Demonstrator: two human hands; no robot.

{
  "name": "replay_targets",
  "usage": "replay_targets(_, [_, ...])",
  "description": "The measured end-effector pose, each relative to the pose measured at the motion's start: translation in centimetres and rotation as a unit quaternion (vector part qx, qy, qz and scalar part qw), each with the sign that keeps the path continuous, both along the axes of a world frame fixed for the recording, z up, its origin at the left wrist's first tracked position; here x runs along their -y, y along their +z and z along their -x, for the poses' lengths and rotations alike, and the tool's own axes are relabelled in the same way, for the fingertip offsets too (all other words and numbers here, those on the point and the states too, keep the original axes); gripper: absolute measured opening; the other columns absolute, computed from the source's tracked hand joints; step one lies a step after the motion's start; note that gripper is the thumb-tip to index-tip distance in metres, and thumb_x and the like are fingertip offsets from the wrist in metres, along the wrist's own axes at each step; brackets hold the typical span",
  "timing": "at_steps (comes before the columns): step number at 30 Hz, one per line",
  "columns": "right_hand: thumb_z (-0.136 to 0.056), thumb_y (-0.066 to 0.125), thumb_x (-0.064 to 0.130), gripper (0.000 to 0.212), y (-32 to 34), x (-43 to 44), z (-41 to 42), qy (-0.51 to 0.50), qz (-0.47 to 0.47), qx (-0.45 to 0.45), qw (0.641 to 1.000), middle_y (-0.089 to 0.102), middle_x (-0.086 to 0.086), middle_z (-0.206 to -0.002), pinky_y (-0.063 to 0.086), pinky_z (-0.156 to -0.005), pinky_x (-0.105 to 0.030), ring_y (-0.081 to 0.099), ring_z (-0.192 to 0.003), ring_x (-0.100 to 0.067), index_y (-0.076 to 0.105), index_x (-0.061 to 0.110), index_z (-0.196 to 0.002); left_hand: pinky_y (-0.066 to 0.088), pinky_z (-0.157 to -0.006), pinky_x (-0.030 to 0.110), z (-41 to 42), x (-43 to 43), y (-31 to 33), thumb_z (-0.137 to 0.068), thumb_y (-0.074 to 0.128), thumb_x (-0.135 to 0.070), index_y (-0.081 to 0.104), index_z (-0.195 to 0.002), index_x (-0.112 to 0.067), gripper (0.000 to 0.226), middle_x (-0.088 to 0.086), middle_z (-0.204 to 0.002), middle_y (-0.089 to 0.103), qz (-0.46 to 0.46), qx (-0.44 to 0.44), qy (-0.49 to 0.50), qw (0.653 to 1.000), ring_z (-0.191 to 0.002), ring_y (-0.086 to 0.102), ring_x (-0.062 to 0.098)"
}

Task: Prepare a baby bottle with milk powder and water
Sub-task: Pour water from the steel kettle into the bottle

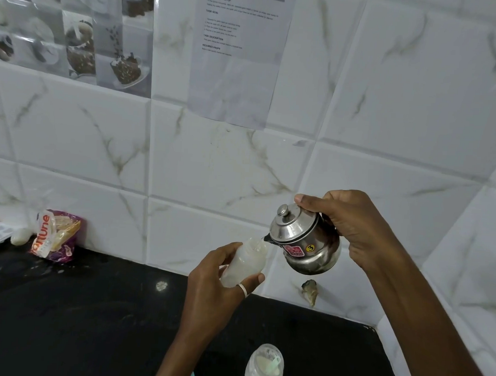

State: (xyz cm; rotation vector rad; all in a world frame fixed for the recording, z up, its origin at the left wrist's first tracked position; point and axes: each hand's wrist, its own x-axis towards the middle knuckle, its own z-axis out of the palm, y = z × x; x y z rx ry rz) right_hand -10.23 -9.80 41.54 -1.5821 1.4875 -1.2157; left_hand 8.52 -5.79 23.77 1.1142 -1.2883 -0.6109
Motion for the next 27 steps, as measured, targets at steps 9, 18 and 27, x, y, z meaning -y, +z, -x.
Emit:
replay_targets(9, [-0.075, 0.088, 0.034, 0.049, 0.18, 0.06, 0.03, -0.005, 0.001, -0.003, 1.000, 0.044, 0.009, -0.049, 0.035, -0.058, -0.025, 0.043, -0.047, -0.007, 0.048, 0.017, -0.054, 0.062, -0.089, 0.032, -0.04, 0.11, -0.44, -0.063, 0.084, -0.058, 0.062, -0.119, -0.047, 0.061, -0.031, -0.118, 0.066, -0.006, -0.007, 0.002, 1.000, -0.112, 0.064, -0.001])
replay_targets(18, [-0.076, 0.088, 0.033, 0.050, 0.24, -0.13, 0.01, -0.005, -0.002, 0.002, 1.000, 0.044, 0.010, -0.047, 0.035, -0.057, -0.024, 0.042, -0.039, 0.000, 0.048, 0.017, -0.052, 0.062, -0.088, 0.030, -0.07, 0.01, -0.63, -0.064, 0.085, -0.054, 0.061, -0.120, -0.045, 0.062, -0.025, -0.119, 0.066, -0.008, -0.004, 0.000, 1.000, -0.112, 0.065, 0.002])
replay_targets(27, [-0.076, 0.088, 0.033, 0.049, 0.40, 0.05, 0.08, -0.003, 0.000, -0.006, 1.000, 0.043, 0.009, -0.048, 0.035, -0.054, -0.022, 0.041, -0.039, -0.001, 0.047, 0.016, -0.054, 0.061, -0.086, 0.025, -0.01, 0.09, -0.63, -0.063, 0.084, -0.055, 0.061, -0.118, -0.046, 0.060, -0.028, -0.117, 0.066, -0.007, -0.008, -0.001, 1.000, -0.110, 0.064, -0.004])
